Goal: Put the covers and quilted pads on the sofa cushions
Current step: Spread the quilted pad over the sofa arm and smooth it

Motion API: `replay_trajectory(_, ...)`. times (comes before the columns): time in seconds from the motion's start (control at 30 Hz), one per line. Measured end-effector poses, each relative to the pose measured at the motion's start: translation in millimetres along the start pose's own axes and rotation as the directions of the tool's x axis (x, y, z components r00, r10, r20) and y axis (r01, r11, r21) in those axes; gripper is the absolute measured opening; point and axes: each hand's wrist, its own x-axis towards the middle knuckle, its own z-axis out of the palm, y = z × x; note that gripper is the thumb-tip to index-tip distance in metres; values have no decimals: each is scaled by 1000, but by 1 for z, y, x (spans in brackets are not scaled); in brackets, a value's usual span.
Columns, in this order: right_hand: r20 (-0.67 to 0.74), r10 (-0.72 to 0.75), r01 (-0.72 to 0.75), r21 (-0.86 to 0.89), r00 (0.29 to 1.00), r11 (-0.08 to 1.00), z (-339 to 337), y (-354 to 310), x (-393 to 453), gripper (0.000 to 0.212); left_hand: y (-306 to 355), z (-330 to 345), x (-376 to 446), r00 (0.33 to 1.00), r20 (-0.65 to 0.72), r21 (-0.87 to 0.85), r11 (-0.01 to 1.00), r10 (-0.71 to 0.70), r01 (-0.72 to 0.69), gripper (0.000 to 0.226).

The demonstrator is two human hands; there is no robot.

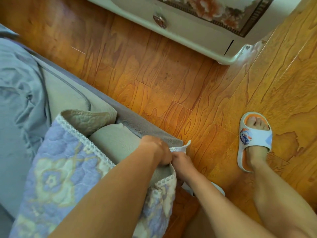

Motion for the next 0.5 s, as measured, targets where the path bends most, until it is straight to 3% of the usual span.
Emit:
replay_trajectory(0.07,74,-46,61,-222,996,973,-17,-20,-4,26,0,1,-3,1000,13,-12,1000,6,-6,36)
replay_trajectory(0.13,76,-98,117,-321,992,940,-21,-33,-1,17,0,1,-7,1000,27,-37,999,14,-13,32)
replay_trajectory(0.2,126,-107,123,-126,986,984,-24,-37,1,24,-2,-4,-18,999,-34,-130,991,1,-6,32)
replay_trajectory(0.23,179,-91,79,74,980,994,-27,-31,1,33,-4,-9,-27,994,-110,-258,966,-29,-1,31)
replay_trajectory(0.3,289,33,-150,393,957,907,-37,-17,-5,41,-14,-22,-56,944,-309,-501,864,-113,-60,27)
replay_trajectory(0.33,311,67,-205,439,948,875,-44,-13,-11,46,-21,-28,-74,886,-430,-566,816,-173,-115,25)
replay_trajectory(0.4,259,70,-160,348,963,924,-59,-17,-31,46,-41,-31,-113,701,-644,-616,751,-306,-238,27)
replay_trajectory(0.5,150,73,-106,224,986,969,-82,-57,-50,35,-91,-13,-167,468,-671,-735,600,-575,-317,29)
